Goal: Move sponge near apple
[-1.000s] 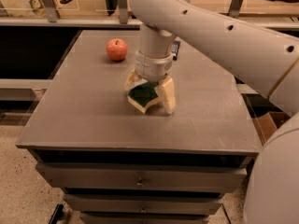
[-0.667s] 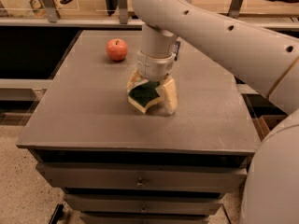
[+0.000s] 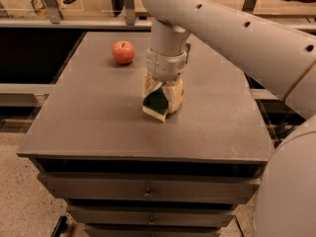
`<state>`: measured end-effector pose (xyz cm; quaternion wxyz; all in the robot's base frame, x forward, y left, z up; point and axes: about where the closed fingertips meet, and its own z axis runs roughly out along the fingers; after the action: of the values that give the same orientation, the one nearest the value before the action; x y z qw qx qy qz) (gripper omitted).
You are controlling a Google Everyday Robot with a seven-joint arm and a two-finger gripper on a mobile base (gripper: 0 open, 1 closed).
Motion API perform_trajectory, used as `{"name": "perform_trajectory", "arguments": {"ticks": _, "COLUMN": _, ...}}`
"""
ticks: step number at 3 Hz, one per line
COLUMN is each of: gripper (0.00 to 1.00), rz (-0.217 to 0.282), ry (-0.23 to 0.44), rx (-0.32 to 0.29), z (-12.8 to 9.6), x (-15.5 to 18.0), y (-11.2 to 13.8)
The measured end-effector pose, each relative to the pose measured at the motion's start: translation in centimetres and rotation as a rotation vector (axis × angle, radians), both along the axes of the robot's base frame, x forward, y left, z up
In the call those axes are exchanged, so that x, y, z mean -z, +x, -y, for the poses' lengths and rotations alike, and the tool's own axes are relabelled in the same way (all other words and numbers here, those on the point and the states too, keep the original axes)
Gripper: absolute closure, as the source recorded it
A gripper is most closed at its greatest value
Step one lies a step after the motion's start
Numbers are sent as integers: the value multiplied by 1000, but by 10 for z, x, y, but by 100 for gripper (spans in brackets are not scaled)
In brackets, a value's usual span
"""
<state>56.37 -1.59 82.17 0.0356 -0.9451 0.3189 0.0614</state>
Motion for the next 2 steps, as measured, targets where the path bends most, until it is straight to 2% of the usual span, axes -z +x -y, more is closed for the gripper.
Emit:
{"name": "perform_trajectory", "arguments": {"ticks": 1, "gripper": 100, "rz": 23, "ry": 5, "rx": -25, "z": -3, "x": -6, "y": 0}}
{"name": "perform_trajectory", "arguments": {"ticks": 2, "gripper": 100, "rz": 68, "ry": 48, "rx": -13, "z": -10, "x": -20, "y": 2}}
